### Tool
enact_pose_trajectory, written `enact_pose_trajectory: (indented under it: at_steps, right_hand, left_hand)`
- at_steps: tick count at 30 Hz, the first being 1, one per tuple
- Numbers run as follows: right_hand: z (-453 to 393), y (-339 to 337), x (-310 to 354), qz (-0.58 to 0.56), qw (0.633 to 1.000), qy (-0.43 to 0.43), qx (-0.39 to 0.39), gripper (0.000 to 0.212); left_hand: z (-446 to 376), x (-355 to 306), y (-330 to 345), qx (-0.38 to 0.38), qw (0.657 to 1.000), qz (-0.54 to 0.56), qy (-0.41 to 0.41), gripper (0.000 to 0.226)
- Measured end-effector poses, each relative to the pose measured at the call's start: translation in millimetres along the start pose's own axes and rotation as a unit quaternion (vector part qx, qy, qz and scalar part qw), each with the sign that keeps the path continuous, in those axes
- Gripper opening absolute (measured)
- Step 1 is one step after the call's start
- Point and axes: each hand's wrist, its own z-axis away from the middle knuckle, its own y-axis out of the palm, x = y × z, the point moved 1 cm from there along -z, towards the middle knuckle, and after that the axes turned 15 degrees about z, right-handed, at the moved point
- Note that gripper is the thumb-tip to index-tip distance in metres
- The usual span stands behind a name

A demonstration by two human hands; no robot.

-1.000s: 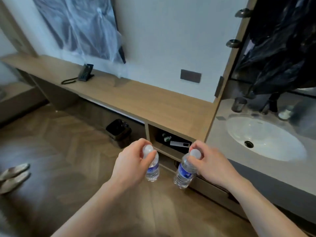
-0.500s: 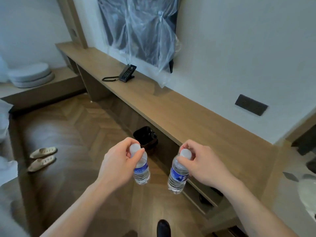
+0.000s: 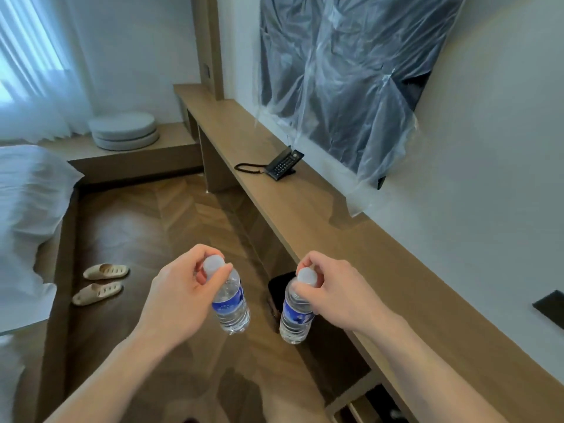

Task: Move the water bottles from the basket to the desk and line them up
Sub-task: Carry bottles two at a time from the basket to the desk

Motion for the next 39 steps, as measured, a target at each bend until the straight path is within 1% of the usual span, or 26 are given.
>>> enact_pose_trajectory:
  at_steps: [4, 10, 13, 15, 18, 21, 24, 27, 29, 31, 34, 36, 39]
  right_hand:
    - [-88, 7, 28, -0.007, 1.000, -0.009, -0.005, 0.016]
    - [-201, 20, 77, -0.019, 0.999, 0.021, -0.018, 0.019]
    - [-249, 20, 93, -0.044, 0.998, 0.034, -0.033, 0.018]
    - [-276, 17, 101, -0.057, 0.996, 0.050, -0.040, 0.016]
    - [-324, 14, 105, -0.060, 0.994, 0.070, -0.055, 0.017]
    - [-379, 13, 103, -0.049, 0.994, 0.082, -0.052, 0.018]
    - [-440, 16, 98, -0.053, 0.994, 0.084, -0.045, 0.018]
    - [-506, 18, 90, -0.059, 0.993, 0.091, -0.048, 0.018]
    - [-552, 17, 85, -0.068, 0.993, 0.092, -0.035, 0.018]
    - [-596, 14, 83, -0.076, 0.993, 0.089, -0.022, 0.017]
    - [-664, 3, 82, -0.082, 0.994, 0.068, -0.023, 0.015]
    - [-709, -9, 87, -0.062, 0.996, 0.050, -0.030, 0.016]
    - [-770, -24, 101, -0.049, 0.998, 0.020, -0.020, 0.017]
  left_hand:
    - [-81, 33, -27, -0.010, 1.000, -0.025, 0.005, 0.012]
    - [-205, 76, -78, 0.027, 0.999, -0.028, 0.007, 0.014]
    - [-267, 90, -94, 0.053, 0.997, -0.044, 0.025, 0.013]
    - [-303, 96, -99, 0.065, 0.996, -0.049, 0.023, 0.012]
    - [-359, 108, -103, 0.067, 0.997, -0.032, 0.017, 0.012]
    - [-415, 125, -101, 0.081, 0.996, -0.015, 0.016, 0.010]
    - [-475, 145, -91, 0.086, 0.996, -0.003, -0.002, 0.013]
    - [-539, 165, -79, 0.074, 0.997, 0.021, -0.023, 0.016]
    - [-582, 172, -74, 0.069, 0.996, 0.023, -0.042, 0.019]
    - [-621, 178, -73, 0.062, 0.997, 0.010, -0.055, 0.021]
    - [-676, 185, -73, 0.052, 0.997, -0.028, -0.047, 0.018]
    - [-711, 189, -77, 0.052, 0.996, -0.055, -0.038, 0.015]
    - [-763, 195, -86, 0.046, 0.995, -0.081, -0.032, 0.010]
